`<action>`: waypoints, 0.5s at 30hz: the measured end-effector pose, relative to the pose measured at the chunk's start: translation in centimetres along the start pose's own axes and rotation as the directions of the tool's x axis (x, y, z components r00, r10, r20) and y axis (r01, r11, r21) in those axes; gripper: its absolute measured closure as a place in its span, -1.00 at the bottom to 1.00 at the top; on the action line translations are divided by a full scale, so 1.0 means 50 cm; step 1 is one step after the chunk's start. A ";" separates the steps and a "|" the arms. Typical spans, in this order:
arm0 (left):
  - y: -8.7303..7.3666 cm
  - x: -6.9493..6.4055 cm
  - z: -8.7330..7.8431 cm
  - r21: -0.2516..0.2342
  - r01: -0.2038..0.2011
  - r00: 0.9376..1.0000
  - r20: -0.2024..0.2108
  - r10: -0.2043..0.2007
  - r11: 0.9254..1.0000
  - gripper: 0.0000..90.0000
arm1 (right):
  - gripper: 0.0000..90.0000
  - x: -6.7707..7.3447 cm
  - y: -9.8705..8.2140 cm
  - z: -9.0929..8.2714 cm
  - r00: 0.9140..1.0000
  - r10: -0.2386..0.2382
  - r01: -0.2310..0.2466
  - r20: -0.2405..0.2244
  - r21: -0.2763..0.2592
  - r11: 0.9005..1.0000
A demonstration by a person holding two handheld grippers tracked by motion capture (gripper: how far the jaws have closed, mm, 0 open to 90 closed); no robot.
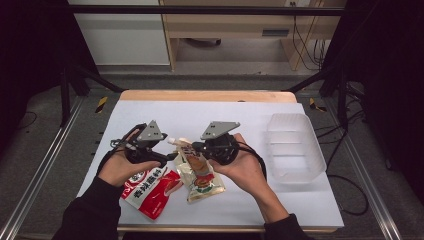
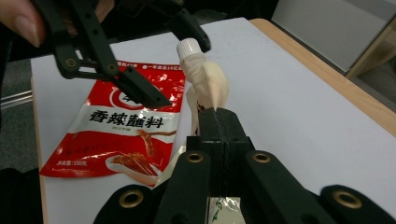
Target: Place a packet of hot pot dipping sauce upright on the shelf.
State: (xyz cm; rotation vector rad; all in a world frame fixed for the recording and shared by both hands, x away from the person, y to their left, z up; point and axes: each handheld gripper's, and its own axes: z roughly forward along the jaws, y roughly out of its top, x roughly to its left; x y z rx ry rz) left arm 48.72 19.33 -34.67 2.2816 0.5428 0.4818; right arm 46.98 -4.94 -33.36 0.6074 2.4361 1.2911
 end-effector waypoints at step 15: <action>0.013 0.005 0.001 -0.011 -0.005 0.998 0.055 0.006 1.000 0.31 | 1.00 0.013 0.012 0.017 1.000 -0.016 0.017 -0.025 0.007 1.000</action>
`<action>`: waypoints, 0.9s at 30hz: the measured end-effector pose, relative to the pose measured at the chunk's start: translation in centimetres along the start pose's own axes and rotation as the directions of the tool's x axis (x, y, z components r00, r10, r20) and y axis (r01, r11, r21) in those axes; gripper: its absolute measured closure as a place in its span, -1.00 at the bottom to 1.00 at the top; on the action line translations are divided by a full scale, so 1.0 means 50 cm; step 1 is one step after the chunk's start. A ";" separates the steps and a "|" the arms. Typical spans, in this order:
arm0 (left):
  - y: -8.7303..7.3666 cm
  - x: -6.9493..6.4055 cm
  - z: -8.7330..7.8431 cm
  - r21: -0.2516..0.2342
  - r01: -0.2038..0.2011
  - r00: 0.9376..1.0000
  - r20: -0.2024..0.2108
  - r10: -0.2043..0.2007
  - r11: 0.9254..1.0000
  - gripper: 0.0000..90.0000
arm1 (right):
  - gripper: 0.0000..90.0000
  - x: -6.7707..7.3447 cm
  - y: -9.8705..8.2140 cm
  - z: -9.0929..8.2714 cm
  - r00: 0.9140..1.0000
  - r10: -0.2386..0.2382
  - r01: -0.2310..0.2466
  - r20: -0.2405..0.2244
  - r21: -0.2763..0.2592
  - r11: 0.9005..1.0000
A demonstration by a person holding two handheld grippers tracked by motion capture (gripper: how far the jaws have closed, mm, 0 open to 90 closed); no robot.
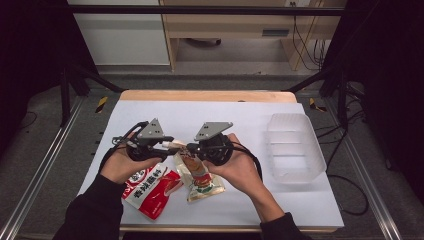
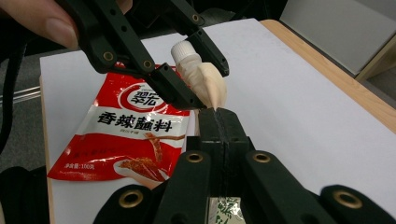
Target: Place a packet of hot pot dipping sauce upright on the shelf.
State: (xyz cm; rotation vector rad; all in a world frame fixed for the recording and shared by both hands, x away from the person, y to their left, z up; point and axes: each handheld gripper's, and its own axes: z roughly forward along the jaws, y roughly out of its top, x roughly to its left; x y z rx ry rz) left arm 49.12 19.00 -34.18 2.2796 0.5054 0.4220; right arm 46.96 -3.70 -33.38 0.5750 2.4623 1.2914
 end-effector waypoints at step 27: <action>0.074 -0.016 -0.020 0.043 -0.065 0.998 0.017 0.065 0.997 0.63 | 0.98 -0.033 -0.008 -0.016 0.998 0.002 -0.003 0.058 0.021 1.000</action>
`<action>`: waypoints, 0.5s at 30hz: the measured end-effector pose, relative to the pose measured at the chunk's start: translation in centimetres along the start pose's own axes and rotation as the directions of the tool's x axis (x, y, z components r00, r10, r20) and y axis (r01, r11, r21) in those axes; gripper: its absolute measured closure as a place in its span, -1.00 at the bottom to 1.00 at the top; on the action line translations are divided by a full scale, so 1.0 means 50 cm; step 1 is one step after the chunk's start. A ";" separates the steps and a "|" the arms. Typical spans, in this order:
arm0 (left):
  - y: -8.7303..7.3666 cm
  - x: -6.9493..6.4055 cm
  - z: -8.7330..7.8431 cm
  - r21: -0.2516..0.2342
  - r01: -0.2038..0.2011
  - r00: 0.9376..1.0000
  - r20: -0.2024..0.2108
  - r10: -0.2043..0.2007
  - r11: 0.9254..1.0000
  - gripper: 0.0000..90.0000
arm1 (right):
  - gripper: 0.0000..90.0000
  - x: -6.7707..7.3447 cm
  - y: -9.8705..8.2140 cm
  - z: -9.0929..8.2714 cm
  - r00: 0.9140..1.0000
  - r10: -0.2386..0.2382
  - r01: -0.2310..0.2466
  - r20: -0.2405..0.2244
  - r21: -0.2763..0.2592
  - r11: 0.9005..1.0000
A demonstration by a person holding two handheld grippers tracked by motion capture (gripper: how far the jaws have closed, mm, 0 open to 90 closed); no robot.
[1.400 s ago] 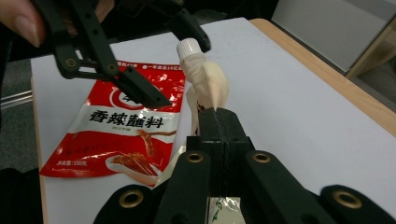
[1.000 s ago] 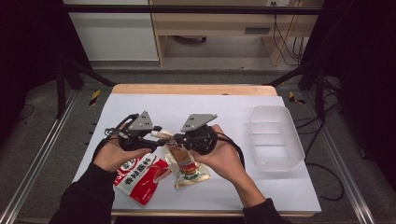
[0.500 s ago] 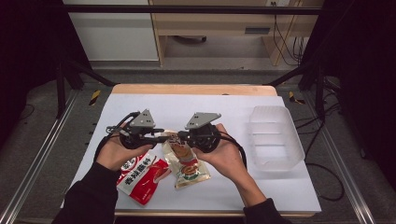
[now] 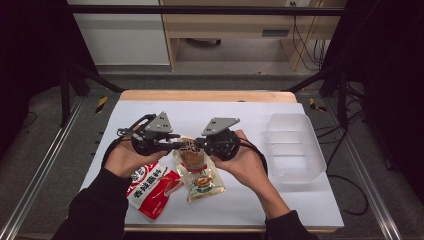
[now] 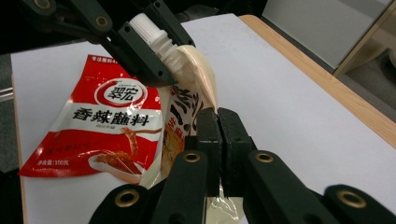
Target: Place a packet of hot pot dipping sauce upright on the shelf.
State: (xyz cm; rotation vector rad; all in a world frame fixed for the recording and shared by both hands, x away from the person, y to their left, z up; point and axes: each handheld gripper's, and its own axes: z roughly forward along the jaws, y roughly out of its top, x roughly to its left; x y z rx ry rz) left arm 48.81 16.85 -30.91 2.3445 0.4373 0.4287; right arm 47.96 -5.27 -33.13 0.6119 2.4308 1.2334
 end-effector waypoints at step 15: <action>0.009 -0.001 0.000 0.019 -0.016 1.000 0.008 0.015 1.000 0.64 | 0.49 -0.012 0.023 -0.001 0.990 -0.139 0.134 0.019 0.160 0.978</action>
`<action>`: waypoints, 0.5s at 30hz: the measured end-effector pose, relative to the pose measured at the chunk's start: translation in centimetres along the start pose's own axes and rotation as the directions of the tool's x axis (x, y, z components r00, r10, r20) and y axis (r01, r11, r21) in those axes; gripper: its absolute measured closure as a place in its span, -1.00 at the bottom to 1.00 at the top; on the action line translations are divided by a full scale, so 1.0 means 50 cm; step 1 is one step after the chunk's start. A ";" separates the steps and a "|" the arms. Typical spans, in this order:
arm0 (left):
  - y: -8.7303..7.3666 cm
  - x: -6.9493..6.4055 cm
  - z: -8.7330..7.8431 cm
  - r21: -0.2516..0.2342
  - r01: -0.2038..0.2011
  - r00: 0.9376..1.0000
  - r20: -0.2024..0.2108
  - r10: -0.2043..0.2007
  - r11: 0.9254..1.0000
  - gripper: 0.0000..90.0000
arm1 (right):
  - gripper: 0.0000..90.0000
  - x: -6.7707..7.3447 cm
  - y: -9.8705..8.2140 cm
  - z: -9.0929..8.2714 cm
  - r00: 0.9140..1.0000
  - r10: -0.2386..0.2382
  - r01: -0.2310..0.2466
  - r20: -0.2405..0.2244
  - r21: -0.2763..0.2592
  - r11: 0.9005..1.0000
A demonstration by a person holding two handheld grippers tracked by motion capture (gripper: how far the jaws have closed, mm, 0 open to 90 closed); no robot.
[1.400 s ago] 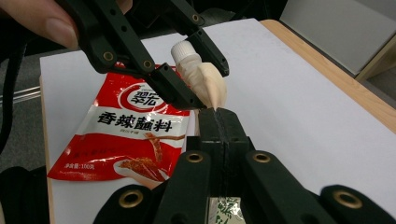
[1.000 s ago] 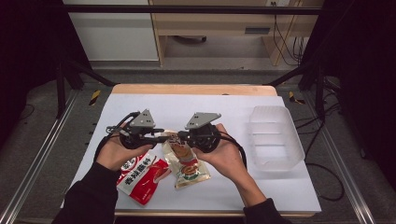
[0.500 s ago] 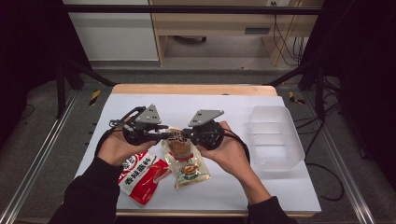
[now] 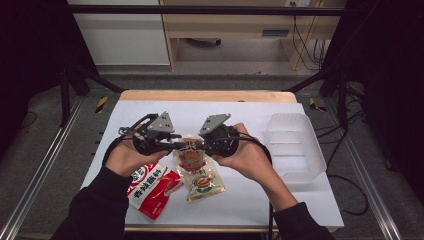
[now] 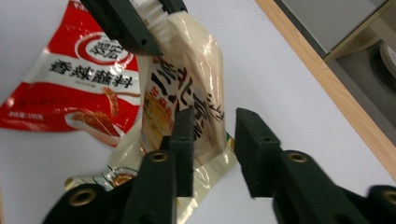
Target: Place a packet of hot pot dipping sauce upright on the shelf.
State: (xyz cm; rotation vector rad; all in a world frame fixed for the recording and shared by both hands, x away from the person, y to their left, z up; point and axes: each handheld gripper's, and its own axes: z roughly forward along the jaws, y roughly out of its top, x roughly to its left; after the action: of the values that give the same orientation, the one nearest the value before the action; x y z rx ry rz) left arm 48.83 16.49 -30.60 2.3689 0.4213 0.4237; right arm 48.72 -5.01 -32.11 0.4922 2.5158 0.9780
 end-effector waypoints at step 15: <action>0.002 0.000 -0.001 0.003 -0.009 1.000 0.008 0.009 1.000 0.64 | -0.28 -0.022 0.043 0.021 0.990 -0.126 0.132 -0.061 0.106 0.986</action>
State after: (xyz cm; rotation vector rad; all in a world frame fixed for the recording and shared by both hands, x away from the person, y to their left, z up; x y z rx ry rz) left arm 48.83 16.44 -30.52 2.3756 0.4084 0.4176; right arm 50.56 -3.44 -31.04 0.3336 2.6231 0.8183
